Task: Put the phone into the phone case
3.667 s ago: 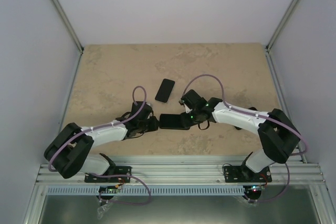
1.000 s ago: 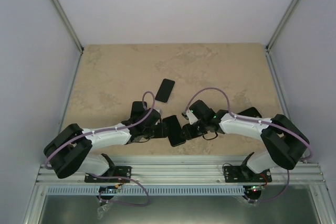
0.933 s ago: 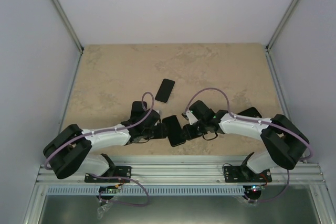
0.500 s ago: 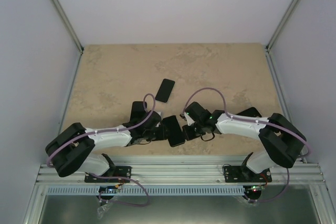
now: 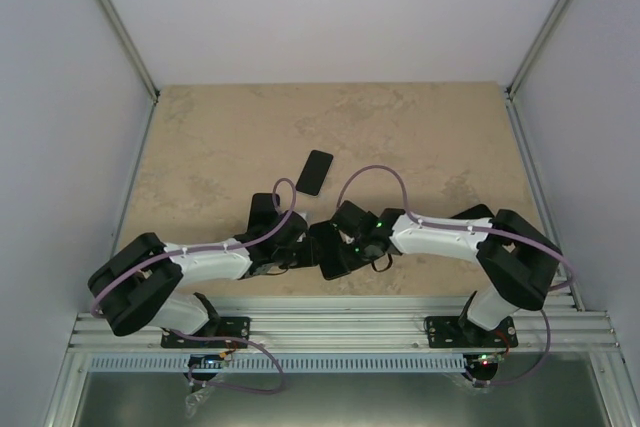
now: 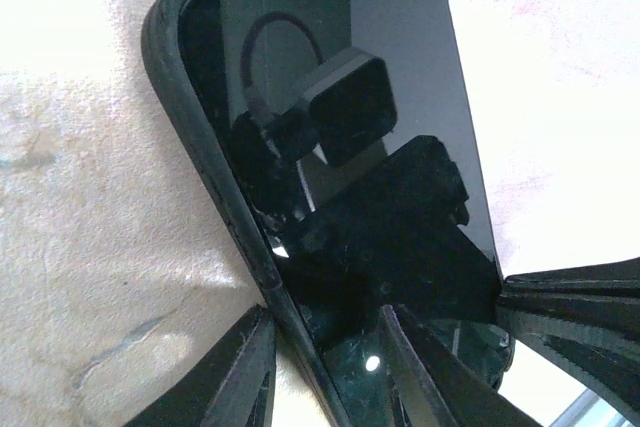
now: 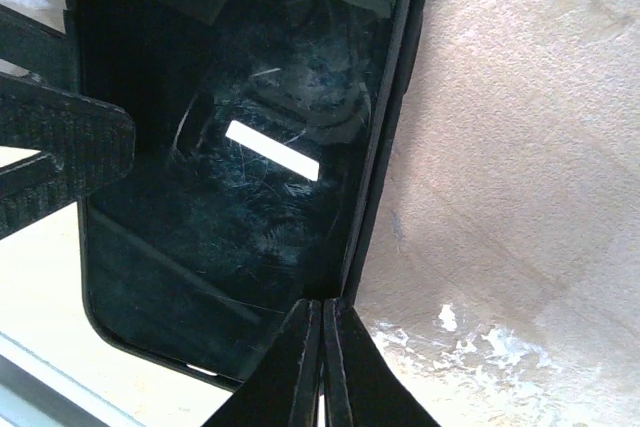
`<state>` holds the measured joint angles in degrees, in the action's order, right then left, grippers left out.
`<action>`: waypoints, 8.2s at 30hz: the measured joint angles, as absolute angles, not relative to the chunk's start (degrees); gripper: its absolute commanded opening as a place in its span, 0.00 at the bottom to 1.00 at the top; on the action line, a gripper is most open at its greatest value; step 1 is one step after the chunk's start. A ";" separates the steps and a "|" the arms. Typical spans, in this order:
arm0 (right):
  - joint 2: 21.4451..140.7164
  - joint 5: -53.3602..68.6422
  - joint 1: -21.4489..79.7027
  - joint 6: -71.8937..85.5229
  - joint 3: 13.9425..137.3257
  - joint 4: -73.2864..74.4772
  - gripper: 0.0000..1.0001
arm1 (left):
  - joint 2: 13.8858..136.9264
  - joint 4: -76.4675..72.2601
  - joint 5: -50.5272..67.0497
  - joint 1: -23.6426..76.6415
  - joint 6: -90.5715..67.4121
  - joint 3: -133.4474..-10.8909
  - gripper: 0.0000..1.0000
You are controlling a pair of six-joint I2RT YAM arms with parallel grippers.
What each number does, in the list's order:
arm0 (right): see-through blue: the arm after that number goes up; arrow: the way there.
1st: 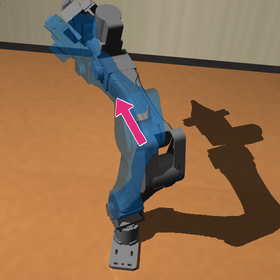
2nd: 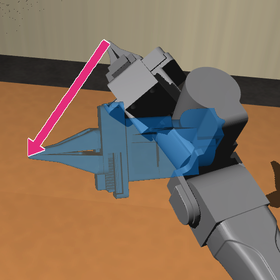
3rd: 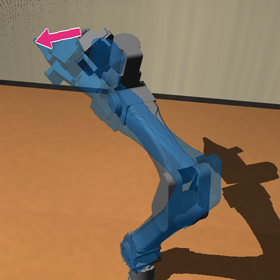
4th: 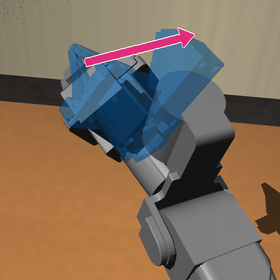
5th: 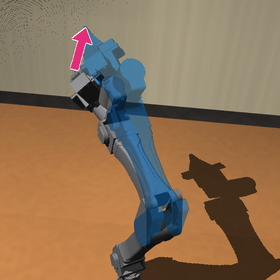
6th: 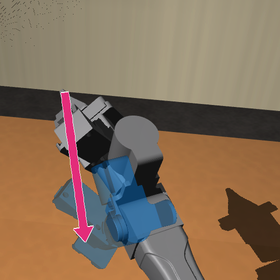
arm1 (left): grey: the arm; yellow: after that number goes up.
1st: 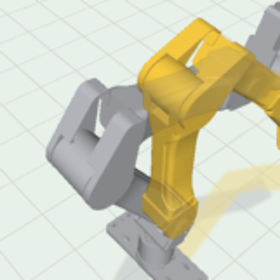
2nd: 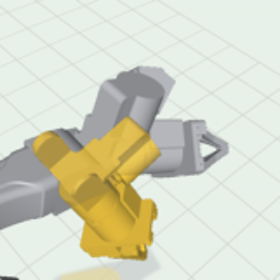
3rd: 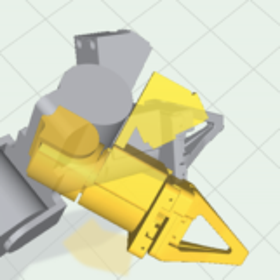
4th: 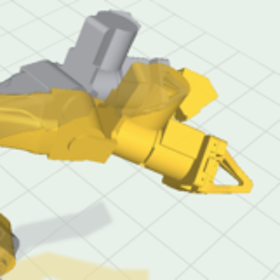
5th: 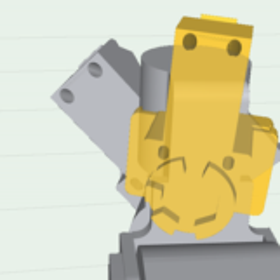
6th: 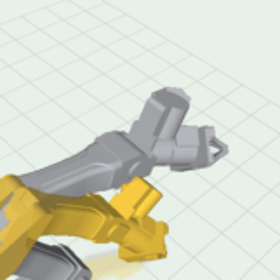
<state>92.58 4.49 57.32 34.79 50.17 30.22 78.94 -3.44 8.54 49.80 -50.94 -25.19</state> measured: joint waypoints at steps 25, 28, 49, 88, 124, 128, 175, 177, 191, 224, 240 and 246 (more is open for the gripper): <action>91.46 7.53 55.96 27.35 57.08 33.36 0.30 | 77.38 -0.51 7.53 43.20 -48.01 -25.63 0.37; 90.48 9.23 51.79 25.15 58.37 33.01 0.30 | 77.73 1.54 7.16 42.89 -47.16 -26.85 0.37; 105.03 23.90 37.98 15.42 63.16 27.16 0.16 | 84.55 5.37 5.41 42.68 -43.40 -34.26 0.36; 104.14 10.02 44.66 21.02 60.47 21.78 0.12 | 87.29 4.62 1.93 43.53 -42.22 -36.18 0.32; 90.35 5.87 56.75 35.16 43.48 15.62 0.15 | 93.12 3.20 -4.29 44.69 -42.61 -41.39 0.37; 90.52 7.53 56.84 35.90 43.70 15.73 0.22 | 92.82 5.80 -5.17 44.64 -41.56 -42.44 0.49; 110.28 26.09 38.20 14.98 66.32 29.50 0.02 | 90.80 12.19 -3.36 47.35 -41.01 -42.44 0.37; 110.10 25.26 38.48 15.53 66.26 29.63 0.01 | 90.91 12.51 -3.79 47.37 -41.19 -42.63 0.37; 98.91 16.21 41.65 18.50 58.72 27.11 0.30 | 89.10 17.65 -10.07 49.06 -42.63 -42.98 0.48; 69.65 -3.90 37.89 24.27 33.32 12.60 0.98 | 95.39 28.62 -17.10 63.18 -49.80 -53.32 0.99; 68.05 -7.68 37.74 25.19 32.97 12.38 0.98 | 97.19 30.50 -17.17 64.25 -51.35 -52.10 0.97; 68.10 -7.77 37.71 25.17 32.86 12.36 0.98 | 95.94 29.80 -16.19 64.25 -51.11 -51.05 0.99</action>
